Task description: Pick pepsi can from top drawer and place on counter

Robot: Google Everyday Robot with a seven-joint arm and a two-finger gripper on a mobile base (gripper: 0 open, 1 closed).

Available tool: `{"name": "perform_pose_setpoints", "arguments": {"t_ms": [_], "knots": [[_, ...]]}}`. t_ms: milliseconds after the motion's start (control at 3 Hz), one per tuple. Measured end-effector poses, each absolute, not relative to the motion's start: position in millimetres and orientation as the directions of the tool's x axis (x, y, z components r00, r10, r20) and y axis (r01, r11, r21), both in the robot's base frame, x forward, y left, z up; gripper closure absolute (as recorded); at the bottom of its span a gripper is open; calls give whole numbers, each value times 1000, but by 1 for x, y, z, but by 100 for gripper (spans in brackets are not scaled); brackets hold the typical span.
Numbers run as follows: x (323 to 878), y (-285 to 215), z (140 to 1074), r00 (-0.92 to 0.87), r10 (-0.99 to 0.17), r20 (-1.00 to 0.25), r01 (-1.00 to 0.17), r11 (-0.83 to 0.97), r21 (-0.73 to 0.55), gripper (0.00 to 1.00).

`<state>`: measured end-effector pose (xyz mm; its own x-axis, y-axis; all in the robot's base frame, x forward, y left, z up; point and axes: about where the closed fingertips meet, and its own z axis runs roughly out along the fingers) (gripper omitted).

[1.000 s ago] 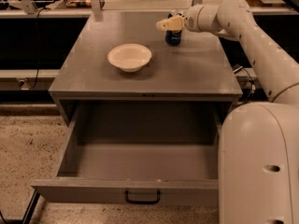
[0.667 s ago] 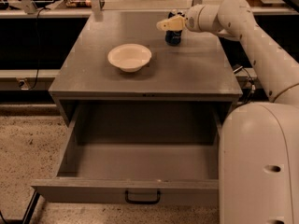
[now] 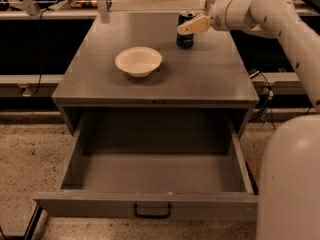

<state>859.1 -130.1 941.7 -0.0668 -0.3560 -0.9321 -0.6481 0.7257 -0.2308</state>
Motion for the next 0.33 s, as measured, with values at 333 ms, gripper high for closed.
{"name": "perform_pose_setpoints", "arguments": {"t_ms": [333], "knots": [[826,-167,972,-29,-357,-933,-607,748,-267,0]]}}
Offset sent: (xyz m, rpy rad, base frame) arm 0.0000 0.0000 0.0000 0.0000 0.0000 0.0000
